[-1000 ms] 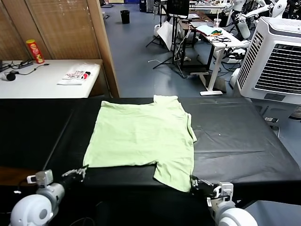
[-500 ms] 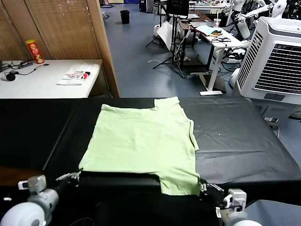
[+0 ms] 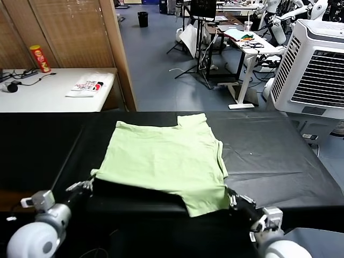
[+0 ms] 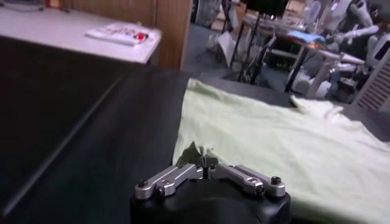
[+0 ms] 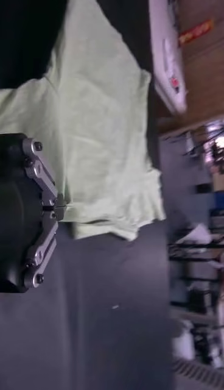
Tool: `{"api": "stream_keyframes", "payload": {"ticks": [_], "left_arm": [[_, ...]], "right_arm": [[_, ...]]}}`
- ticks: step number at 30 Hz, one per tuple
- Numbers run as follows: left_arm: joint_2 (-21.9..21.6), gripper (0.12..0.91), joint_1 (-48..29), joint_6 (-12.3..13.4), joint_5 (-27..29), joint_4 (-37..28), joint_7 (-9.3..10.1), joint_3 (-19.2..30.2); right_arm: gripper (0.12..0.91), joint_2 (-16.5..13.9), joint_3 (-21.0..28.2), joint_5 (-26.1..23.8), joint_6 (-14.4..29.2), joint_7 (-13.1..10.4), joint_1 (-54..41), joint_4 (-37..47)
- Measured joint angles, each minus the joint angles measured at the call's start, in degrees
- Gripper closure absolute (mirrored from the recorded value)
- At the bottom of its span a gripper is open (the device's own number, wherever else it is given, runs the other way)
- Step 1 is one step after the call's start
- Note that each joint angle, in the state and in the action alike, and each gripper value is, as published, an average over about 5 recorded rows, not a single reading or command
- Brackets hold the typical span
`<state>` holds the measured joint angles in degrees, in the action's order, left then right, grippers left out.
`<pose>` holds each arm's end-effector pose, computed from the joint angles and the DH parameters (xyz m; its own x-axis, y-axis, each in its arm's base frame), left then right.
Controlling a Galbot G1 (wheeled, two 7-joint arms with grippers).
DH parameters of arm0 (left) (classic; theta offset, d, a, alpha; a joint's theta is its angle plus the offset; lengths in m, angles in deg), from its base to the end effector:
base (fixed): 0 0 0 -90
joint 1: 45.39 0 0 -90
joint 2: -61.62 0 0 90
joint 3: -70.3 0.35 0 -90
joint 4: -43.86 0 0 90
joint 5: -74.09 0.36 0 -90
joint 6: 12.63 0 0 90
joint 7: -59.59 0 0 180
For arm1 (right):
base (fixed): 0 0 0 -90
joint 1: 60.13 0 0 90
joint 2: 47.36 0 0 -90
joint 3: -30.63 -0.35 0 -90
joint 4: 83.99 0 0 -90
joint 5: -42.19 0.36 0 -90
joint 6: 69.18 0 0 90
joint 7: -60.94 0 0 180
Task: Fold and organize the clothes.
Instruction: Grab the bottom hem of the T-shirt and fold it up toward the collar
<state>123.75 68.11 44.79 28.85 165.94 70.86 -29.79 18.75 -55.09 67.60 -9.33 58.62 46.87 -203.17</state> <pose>0.2294 0.1215 -0.2256 -0.9056 0.0591 0.4201 -0.0206 0.9830 -0.1825 0.2503 -0.0492 -0.2533 -0.8984 -0.2343 0.3714 -0.2324 0.9713 0.0505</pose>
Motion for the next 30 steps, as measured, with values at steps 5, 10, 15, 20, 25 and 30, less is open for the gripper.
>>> {"api": "stream_keyframes", "payload": {"ticks": [5, 10, 15, 20, 25, 30], "left_arm": [[-0.4, 0.903, -3.0, 0.9, 0.9, -2.6, 0.20, 1.6], [-0.7, 0.903, -5.2, 1.5, 2.1, -5.0, 0.01, 2.7], [-0.8, 0.903, -6.7, 1.9, 2.4, -6.8, 0.07, 2.9], [-0.6, 0.903, -7.6, 2.5, 3.4, -8.3, 0.24, 3.1], [-0.4, 0.903, -8.3, 3.0, 4.4, -9.4, 0.43, 3.5], [-0.2, 0.903, -9.6, 3.4, 6.0, -10.6, 0.56, 4.8]], "right_arm": [[0.905, -0.2, 2.8, 0.0, 0.6, 0.5, -5.2, 4.1], [0.905, 0.5, 4.4, -0.1, 0.9, 0.7, -8.8, 7.5], [0.905, 1.2, 4.9, -0.3, 1.7, 1.0, -11.5, 10.6], [0.905, 2.1, 4.9, -1.0, 2.2, 1.2, -12.9, 13.0], [0.905, 3.0, 5.2, -1.5, 2.3, 1.3, -13.3, 14.6], [0.905, 3.5, 5.3, -1.8, 2.3, 1.3, -13.5, 15.4]]}}
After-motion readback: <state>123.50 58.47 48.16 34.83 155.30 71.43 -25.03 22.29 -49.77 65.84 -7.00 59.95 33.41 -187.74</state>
